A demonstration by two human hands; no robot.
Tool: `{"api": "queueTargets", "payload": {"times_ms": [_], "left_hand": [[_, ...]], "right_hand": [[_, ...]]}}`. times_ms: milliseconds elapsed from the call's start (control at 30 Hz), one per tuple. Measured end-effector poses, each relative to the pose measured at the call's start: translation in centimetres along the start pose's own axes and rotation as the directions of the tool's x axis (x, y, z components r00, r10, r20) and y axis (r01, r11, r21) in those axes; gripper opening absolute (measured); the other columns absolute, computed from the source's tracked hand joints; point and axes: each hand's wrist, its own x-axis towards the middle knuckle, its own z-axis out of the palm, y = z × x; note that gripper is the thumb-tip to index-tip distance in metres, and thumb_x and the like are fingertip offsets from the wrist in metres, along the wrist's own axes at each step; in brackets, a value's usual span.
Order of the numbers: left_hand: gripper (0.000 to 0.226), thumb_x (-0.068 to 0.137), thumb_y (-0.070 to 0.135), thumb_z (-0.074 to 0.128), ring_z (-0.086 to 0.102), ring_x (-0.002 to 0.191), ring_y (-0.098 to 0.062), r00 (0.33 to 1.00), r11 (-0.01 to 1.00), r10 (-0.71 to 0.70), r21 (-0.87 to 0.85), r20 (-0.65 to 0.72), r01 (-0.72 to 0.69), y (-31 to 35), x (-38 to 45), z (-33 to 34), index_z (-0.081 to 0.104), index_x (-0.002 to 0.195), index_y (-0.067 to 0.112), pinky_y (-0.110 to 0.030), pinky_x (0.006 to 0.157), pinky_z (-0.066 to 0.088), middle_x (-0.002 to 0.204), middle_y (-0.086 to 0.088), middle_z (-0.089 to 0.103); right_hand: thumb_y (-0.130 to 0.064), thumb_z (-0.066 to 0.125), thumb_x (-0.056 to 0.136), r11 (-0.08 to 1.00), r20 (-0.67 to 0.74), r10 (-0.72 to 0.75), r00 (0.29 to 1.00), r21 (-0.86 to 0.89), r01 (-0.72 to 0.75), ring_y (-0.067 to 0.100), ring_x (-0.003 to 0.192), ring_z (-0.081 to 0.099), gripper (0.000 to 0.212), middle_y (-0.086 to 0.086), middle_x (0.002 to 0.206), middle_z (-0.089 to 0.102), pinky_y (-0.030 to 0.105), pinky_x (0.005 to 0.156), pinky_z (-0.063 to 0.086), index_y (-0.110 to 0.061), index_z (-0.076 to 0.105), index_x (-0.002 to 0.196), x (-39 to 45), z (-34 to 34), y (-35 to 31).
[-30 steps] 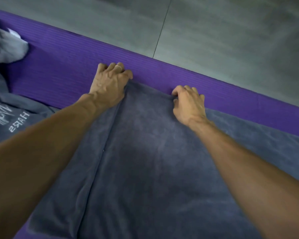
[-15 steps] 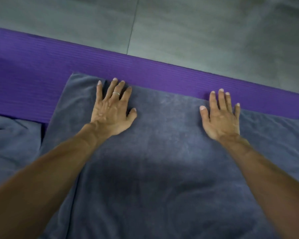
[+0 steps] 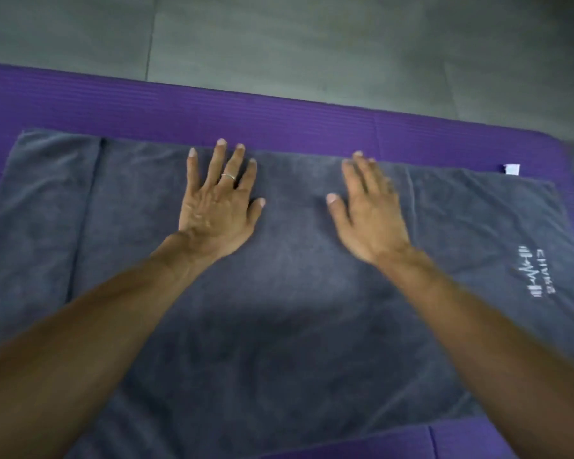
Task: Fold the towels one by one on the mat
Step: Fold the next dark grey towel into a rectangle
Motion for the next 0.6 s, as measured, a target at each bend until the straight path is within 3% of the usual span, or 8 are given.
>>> {"api": "queueTargets", "payload": {"times_ms": [67, 133, 233, 333, 400, 500, 567, 600], "left_hand": [[0.057, 0.096, 0.040, 0.037, 0.027, 0.143, -0.033, 0.986, 0.989, 0.082, -0.112, -0.143, -0.099, 2.9, -2.5, 0.0, 0.043, 0.143, 0.009, -0.061, 0.115, 0.012, 0.151, -0.011, 0.039], [0.060, 0.093, 0.044, 0.035, 0.035, 0.140, -0.031, 0.977, 0.959, 0.188, -0.195, -0.098, -0.204, 6.0, -5.6, 0.5, 0.047, 0.140, 0.009, -0.059, 0.114, 0.018, 0.146, -0.011, 0.046], [0.077, 0.090, 0.060, 0.026, 0.020, 0.146, -0.033, 0.963, 0.967, 0.251, -0.078, 0.103, -0.244, 7.6, -8.0, 1.7, 0.035, 0.147, 0.010, -0.062, 0.115, 0.011, 0.155, -0.012, 0.032], [0.077, 0.091, 0.058, 0.028, 0.015, 0.146, -0.037, 0.968, 0.974, 0.222, 0.023, 0.119, -0.226, 8.0, -7.7, 1.3, 0.030, 0.149, 0.007, -0.064, 0.113, 0.004, 0.156, -0.015, 0.026], [0.067, 0.093, 0.046, 0.035, 0.022, 0.144, -0.038, 0.943, 0.947, 0.318, 0.014, 0.099, -0.321, 9.8, -7.8, 0.9, 0.035, 0.146, 0.005, -0.064, 0.113, 0.011, 0.153, -0.016, 0.033], [0.066, 0.093, 0.049, 0.027, 0.024, 0.145, -0.031, 0.863, 0.870, 0.493, -0.052, 0.113, -0.490, 13.3, -8.6, 1.0, 0.037, 0.147, 0.012, -0.061, 0.114, 0.017, 0.153, -0.008, 0.036], [0.074, 0.091, 0.060, 0.023, 0.016, 0.147, -0.031, 0.848, 0.863, 0.502, -0.030, 0.171, -0.505, 14.3, -9.1, 1.3, 0.031, 0.150, 0.016, -0.061, 0.115, 0.012, 0.157, -0.006, 0.029], [0.076, 0.090, 0.062, 0.022, 0.013, 0.147, -0.032, 0.847, 0.864, 0.497, -0.013, 0.190, -0.504, 14.4, -9.5, 1.5, 0.030, 0.150, 0.016, -0.061, 0.115, 0.010, 0.158, -0.007, 0.027]], "right_hand": [[-0.043, 0.033, 0.095, 0.992, -0.055, -0.095, 0.994, 0.083, 0.099, 0.032, 0.141, 0.033, 0.064, 0.016, 0.153, 0.035, 0.051, 0.113, 0.029, -0.003, 0.038, 0.145, -4.6, 0.0, -2.4], [-0.039, 0.034, 0.097, 0.991, -0.084, -0.061, 0.995, 0.116, 0.071, 0.029, 0.143, 0.030, 0.061, 0.015, 0.154, 0.033, 0.047, 0.116, 0.025, -0.002, 0.035, 0.146, -9.8, 0.4, -3.9], [-0.046, 0.029, 0.098, 0.996, 0.019, 0.068, 0.997, 0.048, -0.069, 0.025, 0.148, 0.016, 0.065, 0.010, 0.160, 0.020, 0.051, 0.118, 0.019, -0.007, 0.027, 0.151, -17.1, 2.0, -3.0], [-0.049, 0.028, 0.096, 0.959, 0.089, 0.278, 0.956, -0.082, -0.271, 0.027, 0.148, 0.020, 0.066, 0.008, 0.160, 0.020, 0.058, 0.113, 0.026, -0.016, 0.027, 0.153, -22.7, 2.6, 2.3], [-0.049, 0.024, 0.096, 0.907, 0.097, 0.420, 0.902, -0.088, -0.413, 0.030, 0.146, 0.022, 0.066, 0.012, 0.160, 0.021, 0.059, 0.111, 0.029, -0.014, 0.028, 0.152, -24.5, 1.8, 5.0], [-0.046, 0.026, 0.098, 0.928, 0.077, 0.370, 0.926, 0.000, -0.371, 0.031, 0.146, 0.024, 0.064, 0.013, 0.158, 0.026, 0.054, 0.115, 0.025, -0.010, 0.034, 0.149, -24.7, 1.0, 4.5], [-0.048, 0.026, 0.098, 0.956, 0.091, 0.292, 0.952, -0.027, -0.291, 0.027, 0.147, 0.020, 0.062, 0.008, 0.159, 0.024, 0.050, 0.118, 0.019, -0.016, 0.030, 0.151, -25.1, 1.2, 5.2], [-0.051, 0.024, 0.097, 0.944, 0.113, 0.329, 0.938, -0.055, -0.324, 0.026, 0.148, 0.018, 0.064, 0.006, 0.160, 0.021, 0.051, 0.118, 0.018, -0.019, 0.026, 0.152, -25.5, 1.0, 6.6]]}}
